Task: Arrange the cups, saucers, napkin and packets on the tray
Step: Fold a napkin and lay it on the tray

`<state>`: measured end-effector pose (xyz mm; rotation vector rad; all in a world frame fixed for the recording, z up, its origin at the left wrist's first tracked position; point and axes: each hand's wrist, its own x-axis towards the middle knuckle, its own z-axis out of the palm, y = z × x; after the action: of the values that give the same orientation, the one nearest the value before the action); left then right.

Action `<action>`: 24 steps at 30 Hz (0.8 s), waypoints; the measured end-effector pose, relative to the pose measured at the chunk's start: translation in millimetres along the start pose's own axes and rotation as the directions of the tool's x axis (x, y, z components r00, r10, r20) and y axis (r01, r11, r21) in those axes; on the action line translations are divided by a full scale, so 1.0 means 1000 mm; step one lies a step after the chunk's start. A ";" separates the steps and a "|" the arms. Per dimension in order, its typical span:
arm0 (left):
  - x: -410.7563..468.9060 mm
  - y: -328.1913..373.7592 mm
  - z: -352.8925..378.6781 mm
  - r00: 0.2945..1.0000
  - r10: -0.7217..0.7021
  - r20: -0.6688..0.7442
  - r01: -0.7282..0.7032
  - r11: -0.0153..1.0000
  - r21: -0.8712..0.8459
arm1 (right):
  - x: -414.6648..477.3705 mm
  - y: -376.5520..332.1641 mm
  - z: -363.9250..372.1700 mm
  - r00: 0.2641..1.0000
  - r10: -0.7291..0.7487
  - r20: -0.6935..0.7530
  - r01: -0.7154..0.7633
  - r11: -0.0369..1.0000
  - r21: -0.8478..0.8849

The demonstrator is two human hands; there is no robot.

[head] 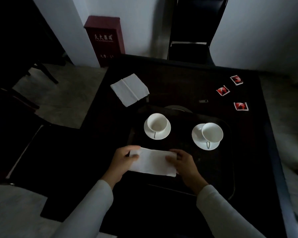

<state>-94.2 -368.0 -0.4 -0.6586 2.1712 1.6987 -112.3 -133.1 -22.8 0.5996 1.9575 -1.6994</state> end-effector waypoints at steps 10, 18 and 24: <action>0.020 -0.026 -0.013 0.998 -0.027 0.062 0.015 0.981 0.194 | 0.017 0.026 0.022 0.993 -0.017 -0.119 -0.015 0.964 -0.264; 0.025 -0.033 -0.016 0.996 -0.059 0.059 0.045 0.975 0.216 | 0.015 0.030 0.018 0.983 -0.048 -0.176 -0.009 0.951 -0.310; 0.022 -0.031 -0.013 0.999 -0.050 0.018 0.045 0.976 0.212 | 0.014 0.035 0.008 0.983 -0.040 -0.182 -0.026 0.938 -0.346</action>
<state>-95.6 -389.8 -33.5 -0.6243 2.2592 1.4183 -101.6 -136.5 -59.2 0.6365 2.3229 -1.2907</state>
